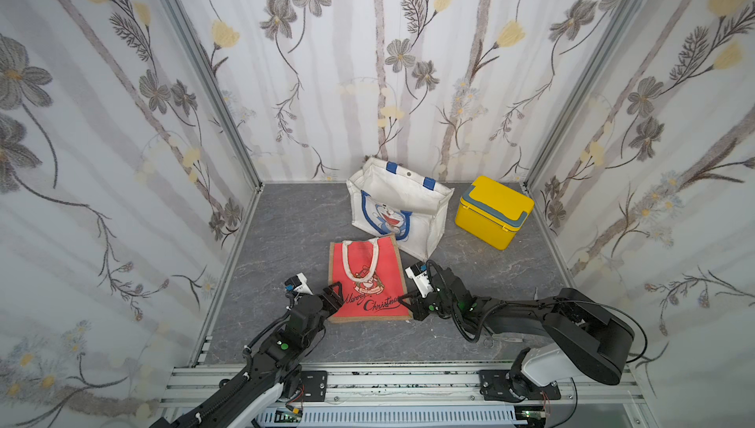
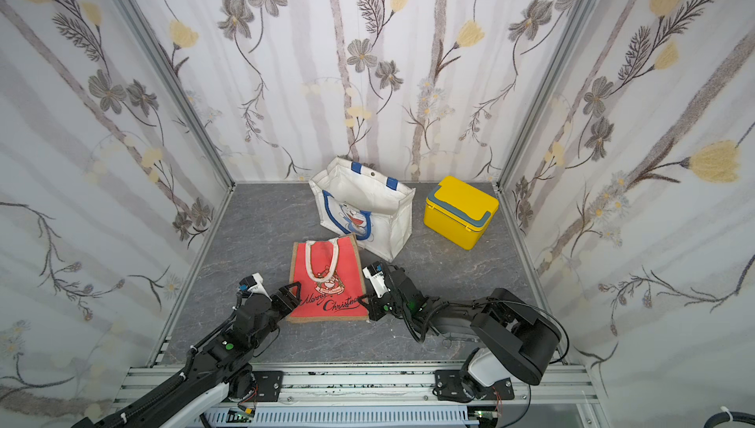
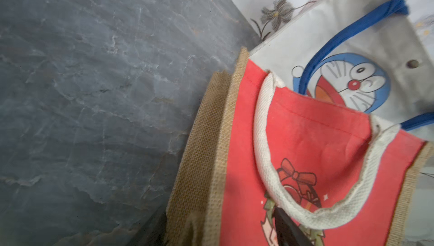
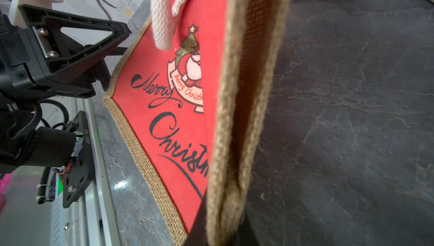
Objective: Put away the canvas bag
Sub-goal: Place the canvas bag at the center of the board.
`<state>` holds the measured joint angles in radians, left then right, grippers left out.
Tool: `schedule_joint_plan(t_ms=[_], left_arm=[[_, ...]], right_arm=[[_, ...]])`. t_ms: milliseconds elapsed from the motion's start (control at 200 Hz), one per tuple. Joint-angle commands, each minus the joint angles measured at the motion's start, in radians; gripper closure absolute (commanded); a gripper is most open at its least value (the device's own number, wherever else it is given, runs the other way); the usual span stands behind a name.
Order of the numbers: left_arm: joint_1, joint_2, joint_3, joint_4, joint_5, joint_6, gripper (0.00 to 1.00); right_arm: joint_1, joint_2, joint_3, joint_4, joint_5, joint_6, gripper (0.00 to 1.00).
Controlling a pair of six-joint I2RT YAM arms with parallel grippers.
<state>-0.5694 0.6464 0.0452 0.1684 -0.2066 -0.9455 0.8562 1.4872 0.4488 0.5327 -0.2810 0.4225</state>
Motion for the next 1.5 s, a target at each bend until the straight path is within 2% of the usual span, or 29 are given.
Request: schedule_joint_plan(t_ms=[0, 130, 210, 270, 320, 450, 545, 630, 719, 804, 884, 979, 1104, 1154, 1189, 1309, 1494], left_arm=[[0.000, 0.089, 0.003, 0.116, 0.030, -0.025, 0.27], [-0.001, 0.122, -0.026, 0.183, 0.061, -0.052, 0.26], [-0.002, 0.120, -0.051, 0.244, 0.109, -0.080, 0.46], [-0.004, 0.121, -0.044, 0.217, 0.123, -0.077, 0.62], [-0.006, 0.108, -0.038, 0.190, 0.123, -0.065, 0.72], [-0.006, 0.019, -0.019, 0.050, 0.074, -0.074, 1.00], [-0.004, -0.083, -0.007, -0.069, 0.024, -0.112, 1.00], [-0.004, -0.188, 0.012, -0.153, -0.002, -0.136, 1.00], [-0.001, -0.283, 0.077, -0.298, -0.087, -0.154, 1.00], [0.018, -0.315, 0.158, -0.384, -0.148, -0.130, 1.00], [0.074, -0.267, 0.243, -0.395, -0.155, -0.070, 1.00], [0.184, -0.132, 0.357, -0.355, -0.150, 0.018, 1.00], [0.346, 0.053, 0.475, -0.230, -0.013, 0.076, 1.00], [0.382, 0.103, 0.493, -0.186, 0.036, 0.085, 1.00], [0.389, 0.134, 0.499, -0.172, 0.042, 0.086, 1.00], [0.390, 0.182, 0.447, -0.195, 0.100, 0.038, 1.00], [0.309, 0.046, 0.256, -0.267, 0.138, -0.100, 0.98]], right_arm=[[0.002, 0.024, 0.018, -0.030, 0.045, -0.057, 0.82], [0.002, 0.052, 0.034, -0.010, 0.044, -0.057, 0.62], [0.012, 0.074, 0.053, 0.006, 0.036, -0.054, 0.57], [0.027, 0.095, 0.074, 0.004, 0.037, -0.051, 0.57], [0.049, 0.101, 0.099, -0.006, 0.039, -0.051, 0.59], [0.104, 0.136, 0.149, -0.031, 0.077, -0.038, 0.79], [0.140, 0.133, 0.189, -0.070, 0.121, -0.027, 0.91], [0.170, 0.128, 0.227, -0.099, 0.146, -0.028, 0.93], [0.185, 0.144, 0.297, -0.144, 0.150, -0.040, 0.95], [0.187, 0.186, 0.419, -0.174, 0.143, -0.064, 0.99], [0.186, 0.245, 0.541, -0.217, 0.149, -0.095, 1.00], [0.180, 0.354, 0.762, -0.328, 0.201, -0.135, 1.00], [0.160, 0.494, 1.023, -0.437, 0.201, -0.156, 0.99], [0.154, 0.523, 1.074, -0.450, 0.208, -0.149, 0.91], [0.148, 0.536, 1.089, -0.456, 0.213, -0.139, 0.83], [0.134, 0.562, 1.061, -0.471, 0.157, -0.102, 0.85], [0.155, 0.508, 0.845, -0.413, 0.129, -0.056, 0.82]])
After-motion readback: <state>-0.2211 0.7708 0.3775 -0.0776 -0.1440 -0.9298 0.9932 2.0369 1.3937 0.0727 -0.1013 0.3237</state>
